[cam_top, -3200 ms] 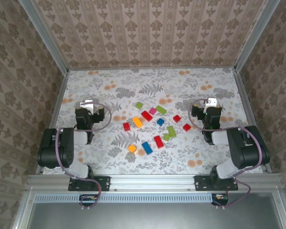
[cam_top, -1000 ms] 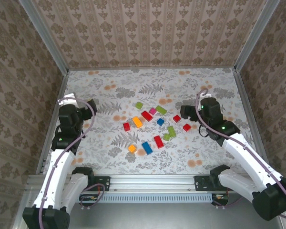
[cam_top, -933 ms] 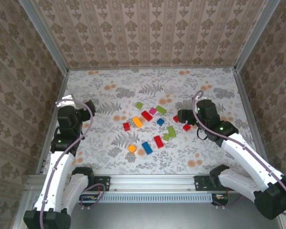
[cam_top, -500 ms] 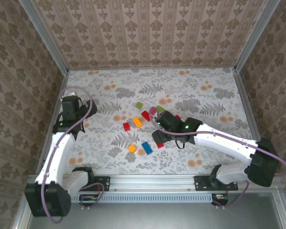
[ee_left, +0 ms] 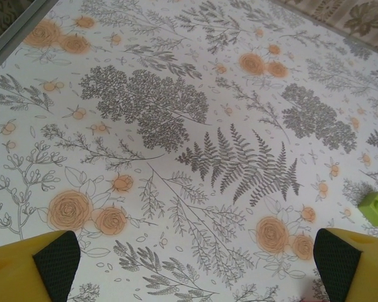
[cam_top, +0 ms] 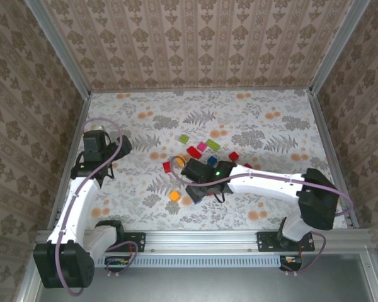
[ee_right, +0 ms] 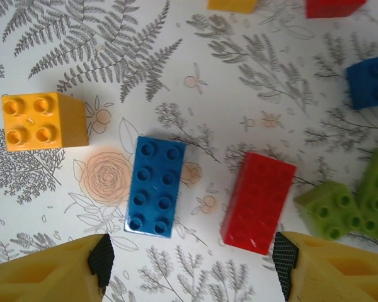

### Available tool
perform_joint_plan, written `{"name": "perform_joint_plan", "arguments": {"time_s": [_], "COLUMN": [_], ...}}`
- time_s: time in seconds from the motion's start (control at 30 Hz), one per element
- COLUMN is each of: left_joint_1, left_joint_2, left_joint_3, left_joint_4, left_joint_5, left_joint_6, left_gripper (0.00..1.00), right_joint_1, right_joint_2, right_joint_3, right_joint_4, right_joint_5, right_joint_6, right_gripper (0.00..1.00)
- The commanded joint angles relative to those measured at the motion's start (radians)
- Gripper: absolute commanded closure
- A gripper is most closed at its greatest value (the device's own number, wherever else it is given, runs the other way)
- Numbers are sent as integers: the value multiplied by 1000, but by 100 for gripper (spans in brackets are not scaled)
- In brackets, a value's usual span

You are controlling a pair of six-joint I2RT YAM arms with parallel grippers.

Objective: Assemble a carrot with lego

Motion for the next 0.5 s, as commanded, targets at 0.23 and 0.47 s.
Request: {"name": "perform_joint_plan", "arguments": {"time_s": [0.23,0.47], "left_joint_1": [24,28], "left_joint_2": [43,57], "left_joint_3": [-7,-12], "left_joint_4": [9,11], "left_joint_5": [15,24], "left_joint_6": [12,16], "left_gripper": [1,0], "right_joint_1": [8,12], "right_joint_2": [123,183], "right_joint_3": [60,68], "right_joint_4": [-6,25], "right_joint_5": [-19,-46], "right_joint_6": [36,44], "right_gripper": [35,38]}}
